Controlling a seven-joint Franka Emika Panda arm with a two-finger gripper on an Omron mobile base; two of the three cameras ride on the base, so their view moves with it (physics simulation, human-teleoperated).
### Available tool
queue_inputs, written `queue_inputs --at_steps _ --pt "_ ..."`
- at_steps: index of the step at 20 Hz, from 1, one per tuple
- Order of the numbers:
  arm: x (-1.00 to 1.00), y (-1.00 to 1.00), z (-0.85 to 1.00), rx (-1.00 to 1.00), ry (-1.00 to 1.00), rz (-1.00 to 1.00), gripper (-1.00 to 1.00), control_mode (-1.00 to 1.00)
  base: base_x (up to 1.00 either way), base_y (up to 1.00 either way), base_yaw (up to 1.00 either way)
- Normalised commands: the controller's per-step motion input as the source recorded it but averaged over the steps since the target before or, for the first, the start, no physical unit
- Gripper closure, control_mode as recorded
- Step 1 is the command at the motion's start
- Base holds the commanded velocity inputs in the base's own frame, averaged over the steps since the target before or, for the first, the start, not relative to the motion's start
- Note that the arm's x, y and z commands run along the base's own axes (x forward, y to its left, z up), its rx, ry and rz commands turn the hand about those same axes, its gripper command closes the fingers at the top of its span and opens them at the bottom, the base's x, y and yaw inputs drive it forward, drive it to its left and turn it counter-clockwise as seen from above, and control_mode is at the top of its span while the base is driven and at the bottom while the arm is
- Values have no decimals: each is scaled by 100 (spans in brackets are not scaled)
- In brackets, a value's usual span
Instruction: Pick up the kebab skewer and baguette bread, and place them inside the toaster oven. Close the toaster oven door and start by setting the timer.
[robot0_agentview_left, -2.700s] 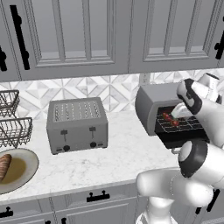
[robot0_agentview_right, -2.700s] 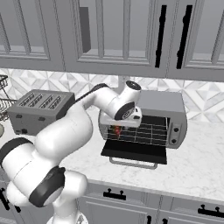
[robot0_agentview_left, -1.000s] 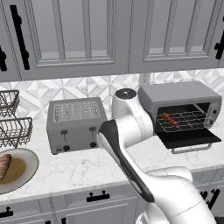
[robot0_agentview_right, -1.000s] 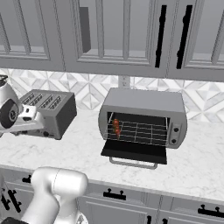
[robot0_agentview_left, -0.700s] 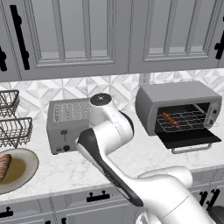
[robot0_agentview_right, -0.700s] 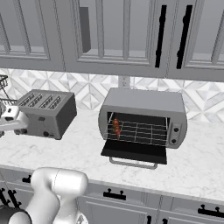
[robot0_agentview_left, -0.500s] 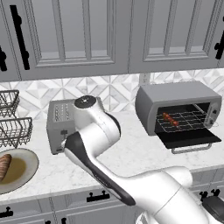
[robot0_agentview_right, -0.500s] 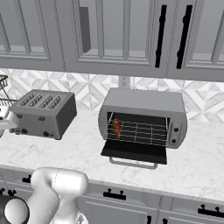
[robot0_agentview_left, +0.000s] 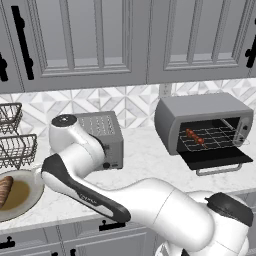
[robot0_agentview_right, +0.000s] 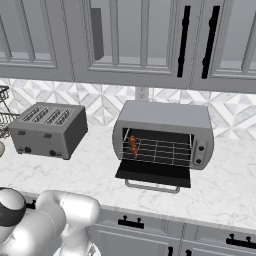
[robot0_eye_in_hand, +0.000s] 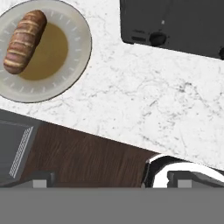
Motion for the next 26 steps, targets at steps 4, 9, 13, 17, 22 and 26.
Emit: queue_inputs --at_steps 4,9,13,17,22,26 --pt "-30 52 -50 9 0 0 -100 -100 0 0 0" --pt "0 36 7 8 3 0 -100 -100 0 0 0" --pt "0 33 1 1 8 -3 -100 -100 0 0 0" --pt "10 41 -4 0 0 -14 -100 -100 0 0 0" --pt "3 37 0 0 0 -20 -100 -100 0 0 0" --pt "17 24 -1 0 4 -17 -100 -100 0 0 0"
